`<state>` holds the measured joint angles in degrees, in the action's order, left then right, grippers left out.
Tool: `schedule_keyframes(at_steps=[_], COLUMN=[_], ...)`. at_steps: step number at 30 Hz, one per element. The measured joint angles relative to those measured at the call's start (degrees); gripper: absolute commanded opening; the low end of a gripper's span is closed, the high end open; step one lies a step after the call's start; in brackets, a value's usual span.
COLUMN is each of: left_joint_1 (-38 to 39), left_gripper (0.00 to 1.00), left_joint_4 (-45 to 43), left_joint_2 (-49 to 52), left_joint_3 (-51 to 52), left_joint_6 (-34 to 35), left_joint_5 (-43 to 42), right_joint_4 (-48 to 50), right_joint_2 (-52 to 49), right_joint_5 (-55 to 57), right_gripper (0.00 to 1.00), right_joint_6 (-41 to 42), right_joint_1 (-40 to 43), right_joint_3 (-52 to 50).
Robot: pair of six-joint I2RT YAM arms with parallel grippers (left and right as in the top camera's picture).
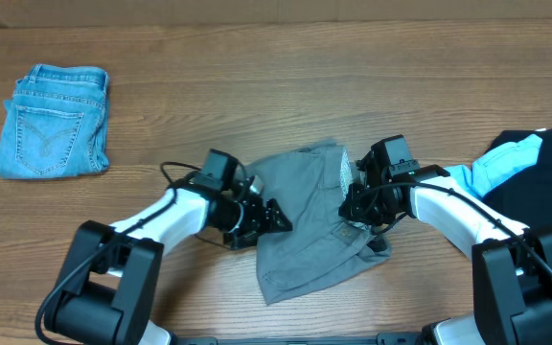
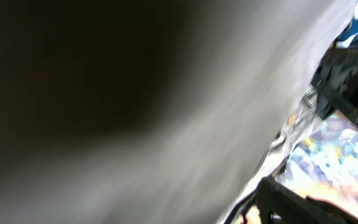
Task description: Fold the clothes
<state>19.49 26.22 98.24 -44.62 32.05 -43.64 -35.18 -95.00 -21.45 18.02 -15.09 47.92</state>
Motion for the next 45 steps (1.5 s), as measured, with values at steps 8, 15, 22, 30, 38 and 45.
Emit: schedule_keyframes(at_steps=[8, 15, 22, 30, 38, 45], left_joint_1=[-8.57, -7.10, -0.90, 3.04, 3.19, 2.27], left_gripper=[0.93, 0.91, 0.85, 0.43, 0.04, 0.04], left_joint_4=[-3.28, -16.65, -20.65, -27.32, -28.44, -17.00], left_joint_2=[-0.72, -2.64, -2.73, -1.86, -0.57, -1.97], left_joint_3=[2.21, 8.57, 9.66, 11.30, 12.11, 8.81], left_joint_6=[-4.15, -3.74, -3.56, -4.48, -6.45, -7.30], left_joint_5=[-3.10, -5.38, -4.15, -0.72, 2.82, 3.72], right_joint_4=[0.07, 0.20, 0.35, 0.50, 0.04, -9.99], right_joint_2=[-0.04, -0.04, -0.09, -0.11, -0.11, 0.46], right_joint_5=[-0.11, -0.13, -0.15, -0.17, -0.11, -0.39], right_gripper=[0.25, 0.25, 0.24, 0.25, 0.19, 0.21], right_joint_6=[0.02, 0.00, 0.07, 1.27, 1.46, 1.53], right_joint_1=[0.00, 0.00, 0.00, 0.00, 0.00, -0.24], right_joint_3=[0.00, 0.00, 0.00, 0.00, -0.04, 1.46])
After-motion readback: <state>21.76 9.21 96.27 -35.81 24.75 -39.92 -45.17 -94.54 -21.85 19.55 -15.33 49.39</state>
